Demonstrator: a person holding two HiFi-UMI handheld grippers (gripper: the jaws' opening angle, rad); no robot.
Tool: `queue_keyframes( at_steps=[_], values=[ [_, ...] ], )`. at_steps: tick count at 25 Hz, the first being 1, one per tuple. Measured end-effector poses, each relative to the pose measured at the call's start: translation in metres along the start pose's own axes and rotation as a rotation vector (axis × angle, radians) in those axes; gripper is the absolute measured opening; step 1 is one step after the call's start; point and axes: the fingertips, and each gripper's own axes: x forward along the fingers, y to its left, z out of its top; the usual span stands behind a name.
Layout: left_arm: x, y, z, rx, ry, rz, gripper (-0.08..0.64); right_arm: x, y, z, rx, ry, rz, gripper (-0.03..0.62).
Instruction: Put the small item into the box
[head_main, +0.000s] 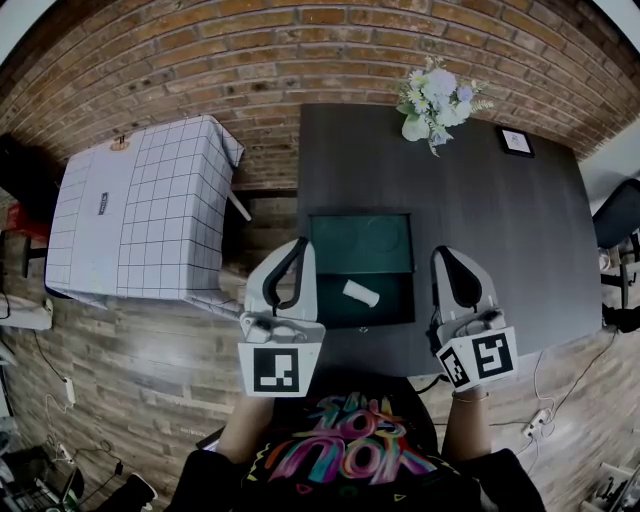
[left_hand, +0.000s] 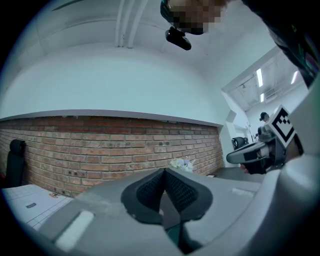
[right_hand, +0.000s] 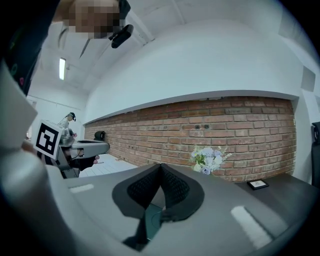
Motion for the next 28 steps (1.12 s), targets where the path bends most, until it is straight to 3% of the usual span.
queue_keyframes(
  at_steps=[28],
  values=[
    [-0.001,0.001,-0.002,-0.070,-0.005,-0.065,0.002,0.004,0.000,-0.008,0.029,0.031,0.051,0.000]
  ],
)
